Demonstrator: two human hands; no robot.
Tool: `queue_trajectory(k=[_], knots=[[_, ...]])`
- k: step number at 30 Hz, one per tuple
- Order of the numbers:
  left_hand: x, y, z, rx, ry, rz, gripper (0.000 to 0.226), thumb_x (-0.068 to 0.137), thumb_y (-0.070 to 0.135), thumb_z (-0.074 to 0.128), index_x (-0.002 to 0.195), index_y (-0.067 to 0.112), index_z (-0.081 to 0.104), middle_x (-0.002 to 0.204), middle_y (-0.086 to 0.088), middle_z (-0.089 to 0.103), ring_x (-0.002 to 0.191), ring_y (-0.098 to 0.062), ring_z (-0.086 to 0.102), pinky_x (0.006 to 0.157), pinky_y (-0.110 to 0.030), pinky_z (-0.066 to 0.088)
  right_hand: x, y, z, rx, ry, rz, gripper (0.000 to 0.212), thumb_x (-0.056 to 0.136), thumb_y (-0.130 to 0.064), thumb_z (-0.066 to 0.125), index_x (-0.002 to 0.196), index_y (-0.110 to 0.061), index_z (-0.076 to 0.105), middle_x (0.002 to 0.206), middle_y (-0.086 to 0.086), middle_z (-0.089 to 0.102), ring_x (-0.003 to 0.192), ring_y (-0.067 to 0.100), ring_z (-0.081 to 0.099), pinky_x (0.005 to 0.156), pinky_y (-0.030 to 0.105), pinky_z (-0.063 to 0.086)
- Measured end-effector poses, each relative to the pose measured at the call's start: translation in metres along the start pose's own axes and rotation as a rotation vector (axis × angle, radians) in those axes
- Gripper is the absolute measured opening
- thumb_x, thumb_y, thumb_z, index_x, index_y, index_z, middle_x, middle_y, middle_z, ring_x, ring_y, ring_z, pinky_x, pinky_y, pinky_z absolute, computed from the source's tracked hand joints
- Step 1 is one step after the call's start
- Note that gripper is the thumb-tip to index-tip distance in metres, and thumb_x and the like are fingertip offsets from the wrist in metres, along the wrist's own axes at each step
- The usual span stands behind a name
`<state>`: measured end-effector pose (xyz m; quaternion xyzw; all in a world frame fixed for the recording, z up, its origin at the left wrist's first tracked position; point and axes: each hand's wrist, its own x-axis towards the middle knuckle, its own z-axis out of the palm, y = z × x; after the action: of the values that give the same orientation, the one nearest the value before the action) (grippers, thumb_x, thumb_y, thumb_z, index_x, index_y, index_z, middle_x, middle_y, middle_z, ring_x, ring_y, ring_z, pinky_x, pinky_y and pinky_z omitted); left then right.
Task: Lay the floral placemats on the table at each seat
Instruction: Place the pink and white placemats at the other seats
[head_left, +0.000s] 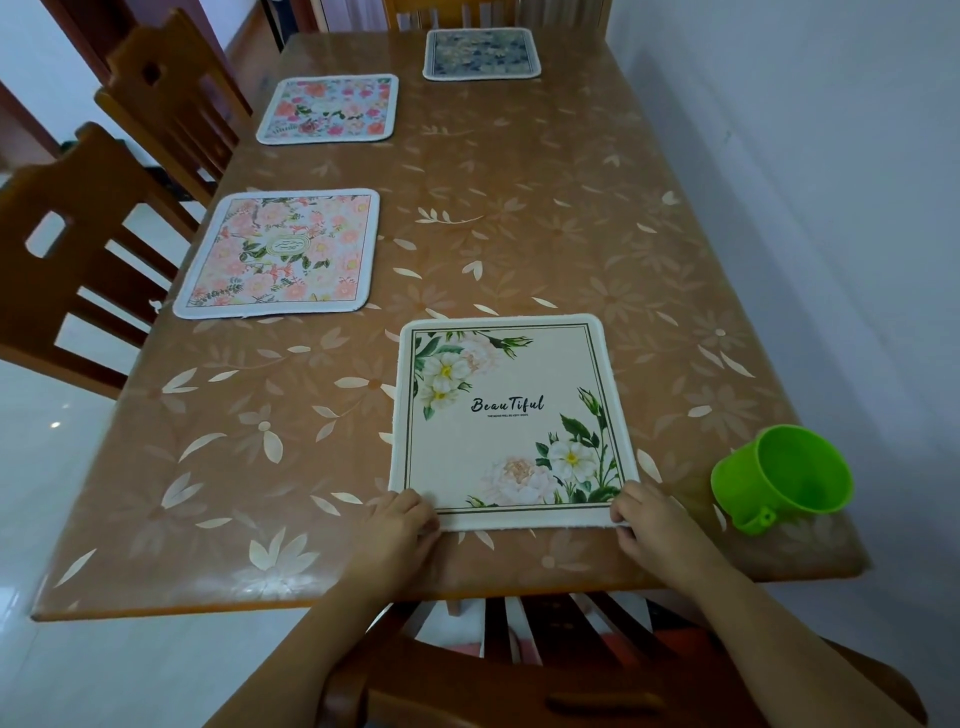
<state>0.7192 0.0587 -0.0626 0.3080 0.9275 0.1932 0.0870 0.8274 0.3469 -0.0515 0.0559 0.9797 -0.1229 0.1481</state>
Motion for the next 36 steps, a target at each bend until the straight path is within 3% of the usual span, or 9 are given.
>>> queue_trajectory(k=[7,17,23,28,36], knots=[[-0.0003,-0.0003,0.0002,0.0,-0.005,0.007,0.02,0.06,0.005,0.081,0.062,0.011,0.062,0.066,-0.009,0.061,0.06,-0.031,0.059,0.058,-0.041,0.047,-0.0012,0.0032,0.0003,0.048,0.015,-0.008,0.011,0.083,-0.005,0.048,0.091,-0.004,0.056,0.102,0.012,0.054,0.102,0.026,0.048,0.084,0.037,0.043],[-0.0025,0.0013,-0.001,-0.082,-0.044,-0.01,0.007,0.068,0.002,0.074,0.069,0.007,0.069,0.075,-0.014,0.065,0.074,-0.034,0.06,0.068,-0.041,0.048,-0.0026,0.0027,0.0019,0.005,0.0,0.012,0.009,0.083,-0.012,0.049,0.09,-0.01,0.054,0.102,0.006,0.054,0.1,0.022,0.048,0.083,0.034,0.042],[-0.0009,-0.0006,-0.0012,-0.051,-0.047,-0.002,0.011,0.067,0.0,0.071,0.073,0.009,0.072,0.078,-0.012,0.067,0.077,-0.031,0.061,0.079,-0.042,0.042,-0.0038,-0.0001,0.0023,-0.032,0.011,0.004,0.012,0.083,-0.009,0.048,0.093,-0.007,0.054,0.105,0.01,0.054,0.105,0.026,0.047,0.085,0.037,0.042],[-0.0025,0.002,-0.0009,-0.115,-0.046,0.008,0.017,0.058,-0.007,0.077,0.062,0.008,0.07,0.068,-0.013,0.066,0.067,-0.031,0.062,0.065,-0.029,0.04,-0.0027,0.0003,0.0008,-0.067,-0.011,0.028,0.014,0.082,-0.008,0.046,0.094,-0.007,0.053,0.105,0.009,0.053,0.105,0.026,0.047,0.084,0.036,0.041],[-0.0044,0.0021,-0.0009,-0.131,-0.071,0.022,0.015,0.06,-0.006,0.075,0.063,0.008,0.069,0.068,-0.011,0.066,0.067,-0.029,0.061,0.064,-0.026,0.038,-0.0039,0.0002,0.0015,-0.092,-0.049,0.026,0.011,0.08,-0.011,0.047,0.084,-0.02,0.042,0.104,0.004,0.054,0.101,0.022,0.047,0.084,0.031,0.037]])
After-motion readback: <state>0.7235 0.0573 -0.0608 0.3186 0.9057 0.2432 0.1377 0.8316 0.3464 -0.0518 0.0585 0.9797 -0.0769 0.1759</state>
